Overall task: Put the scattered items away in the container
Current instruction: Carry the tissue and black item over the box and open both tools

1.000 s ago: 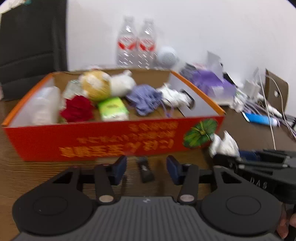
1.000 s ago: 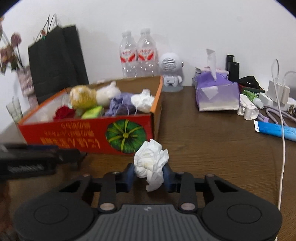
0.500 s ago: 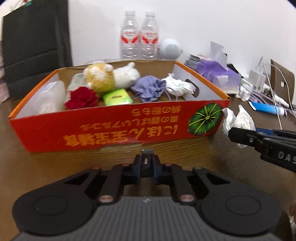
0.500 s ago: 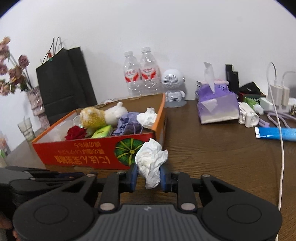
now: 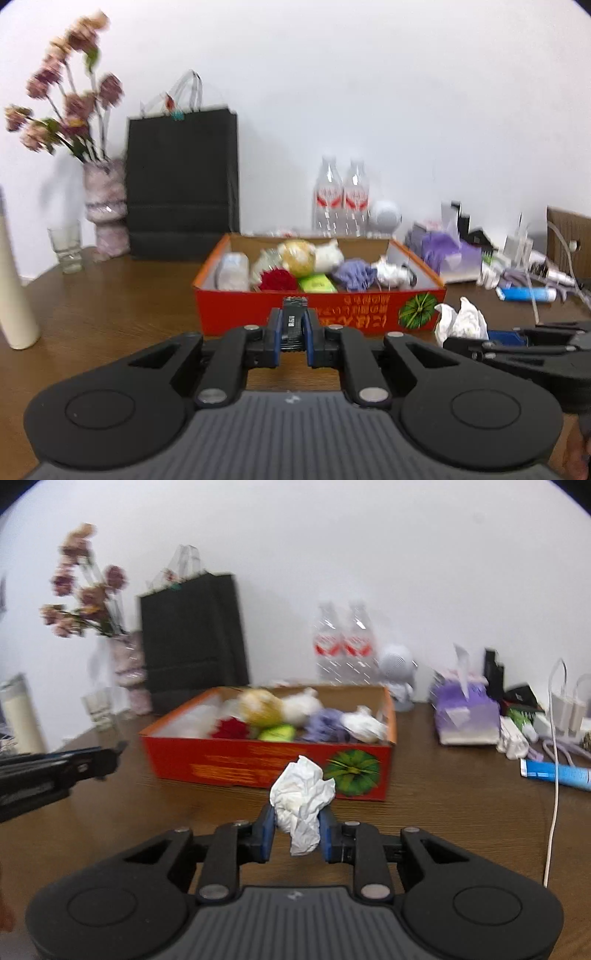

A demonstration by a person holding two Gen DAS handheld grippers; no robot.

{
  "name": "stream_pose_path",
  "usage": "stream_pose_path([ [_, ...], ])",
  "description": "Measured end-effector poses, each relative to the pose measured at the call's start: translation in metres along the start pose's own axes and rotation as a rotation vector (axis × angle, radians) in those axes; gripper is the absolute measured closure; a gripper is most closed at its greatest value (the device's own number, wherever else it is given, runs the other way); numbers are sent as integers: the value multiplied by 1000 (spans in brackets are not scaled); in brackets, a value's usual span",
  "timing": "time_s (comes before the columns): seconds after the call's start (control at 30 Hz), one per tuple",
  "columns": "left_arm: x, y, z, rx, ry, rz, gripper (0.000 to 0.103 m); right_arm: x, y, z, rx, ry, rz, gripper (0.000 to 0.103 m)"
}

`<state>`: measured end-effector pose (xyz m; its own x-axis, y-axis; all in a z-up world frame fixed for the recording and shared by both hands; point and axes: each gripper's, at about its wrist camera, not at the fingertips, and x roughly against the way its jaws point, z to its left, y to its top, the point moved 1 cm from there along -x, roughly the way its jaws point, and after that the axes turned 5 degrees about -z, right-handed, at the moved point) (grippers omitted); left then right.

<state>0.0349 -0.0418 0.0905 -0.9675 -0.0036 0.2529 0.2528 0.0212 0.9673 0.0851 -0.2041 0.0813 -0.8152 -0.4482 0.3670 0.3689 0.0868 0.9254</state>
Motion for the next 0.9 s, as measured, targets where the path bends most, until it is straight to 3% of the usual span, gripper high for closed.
stream_pose_path([
  [0.23, 67, -9, 11, -9, 17, -71, 90, 72, -3, 49, 17, 53, -93, 80],
  [0.37, 101, -19, 17, 7, 23, -101, 90, 109, -15, 63, 59, 22, -144, 80],
  [0.53, 138, -31, 23, -7, 33, -146, 90, 143, -42, 66, 2, -3, -121, 80],
  [0.73, 153, -59, 29, 5, 40, -93, 90, 170, -72, 66, -14, -31, -89, 79],
  [0.9, 173, -77, 34, 4, 44, -116, 90, 186, -102, 73, -19, -56, -111, 79],
])
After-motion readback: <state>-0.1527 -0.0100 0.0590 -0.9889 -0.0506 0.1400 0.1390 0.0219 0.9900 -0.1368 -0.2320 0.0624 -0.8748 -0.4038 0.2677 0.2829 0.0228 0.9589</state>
